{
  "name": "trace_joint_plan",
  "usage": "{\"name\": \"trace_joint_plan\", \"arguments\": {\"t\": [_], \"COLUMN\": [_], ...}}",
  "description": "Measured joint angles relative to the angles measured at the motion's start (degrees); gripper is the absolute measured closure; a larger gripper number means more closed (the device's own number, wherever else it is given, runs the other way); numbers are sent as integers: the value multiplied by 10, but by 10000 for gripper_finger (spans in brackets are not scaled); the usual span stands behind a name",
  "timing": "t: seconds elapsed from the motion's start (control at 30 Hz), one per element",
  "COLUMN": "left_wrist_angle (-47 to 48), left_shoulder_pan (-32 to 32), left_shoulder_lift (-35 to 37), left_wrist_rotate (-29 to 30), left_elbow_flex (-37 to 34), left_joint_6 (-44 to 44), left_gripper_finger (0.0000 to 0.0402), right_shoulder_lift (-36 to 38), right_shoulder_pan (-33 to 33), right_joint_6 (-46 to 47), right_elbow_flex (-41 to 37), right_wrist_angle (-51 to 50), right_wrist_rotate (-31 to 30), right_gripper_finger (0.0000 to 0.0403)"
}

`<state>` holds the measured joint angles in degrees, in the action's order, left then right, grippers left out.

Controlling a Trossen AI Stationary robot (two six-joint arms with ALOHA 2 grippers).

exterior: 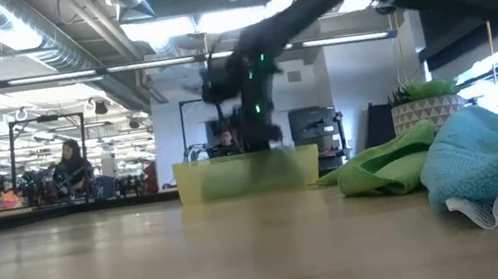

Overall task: Fold microfiber towels
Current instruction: Put the blue folded cloth into the yellow bin

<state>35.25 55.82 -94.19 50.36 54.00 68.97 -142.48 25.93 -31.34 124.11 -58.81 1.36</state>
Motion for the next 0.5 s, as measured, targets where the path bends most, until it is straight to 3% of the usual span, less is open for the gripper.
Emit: {"name": "trace_joint_plan", "arguments": {"t": [0.07, 0.3, 0.5], "left_wrist_angle": [0, 2, 1], "left_shoulder_pan": [2, 4, 4], "left_shoulder_lift": [0, 0, 0], "left_wrist_rotate": [0, 3, 4], "left_elbow_flex": [0, 0, 0], "left_joint_6": [6, 10, 13], "left_gripper_finger": [324, 324, 324], "right_shoulder_lift": [2, 38, 46], "right_shoulder_pan": [0, 4, 3], "right_joint_6": [17, 24, 41], "right_elbow_flex": [9, 66, 109], "right_wrist_angle": [-3, -4, -36], "right_wrist_rotate": [-23, -10, 76], "right_gripper_finger": [322, 248, 193]}}
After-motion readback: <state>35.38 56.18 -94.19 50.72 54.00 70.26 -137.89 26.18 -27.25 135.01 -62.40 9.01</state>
